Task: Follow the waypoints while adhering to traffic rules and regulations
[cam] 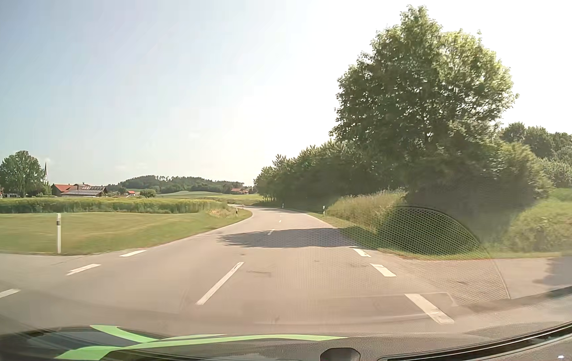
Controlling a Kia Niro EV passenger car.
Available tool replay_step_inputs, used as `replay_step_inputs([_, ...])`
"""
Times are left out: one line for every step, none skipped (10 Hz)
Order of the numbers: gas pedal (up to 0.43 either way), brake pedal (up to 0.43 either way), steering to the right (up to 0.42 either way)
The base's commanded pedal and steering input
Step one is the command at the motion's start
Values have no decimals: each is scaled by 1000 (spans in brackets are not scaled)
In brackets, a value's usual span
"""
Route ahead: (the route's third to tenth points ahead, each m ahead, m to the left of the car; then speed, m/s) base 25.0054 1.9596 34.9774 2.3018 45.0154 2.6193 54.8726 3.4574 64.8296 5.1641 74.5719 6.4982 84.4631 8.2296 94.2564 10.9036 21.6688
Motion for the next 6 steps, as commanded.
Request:
replay_step_inputs([0,0,-8])
replay_step_inputs([0,0,-8])
replay_step_inputs([0,0,-8])
replay_step_inputs([0,0,-8])
replay_step_inputs([0,0,-10])
replay_step_inputs([0,0,-11])
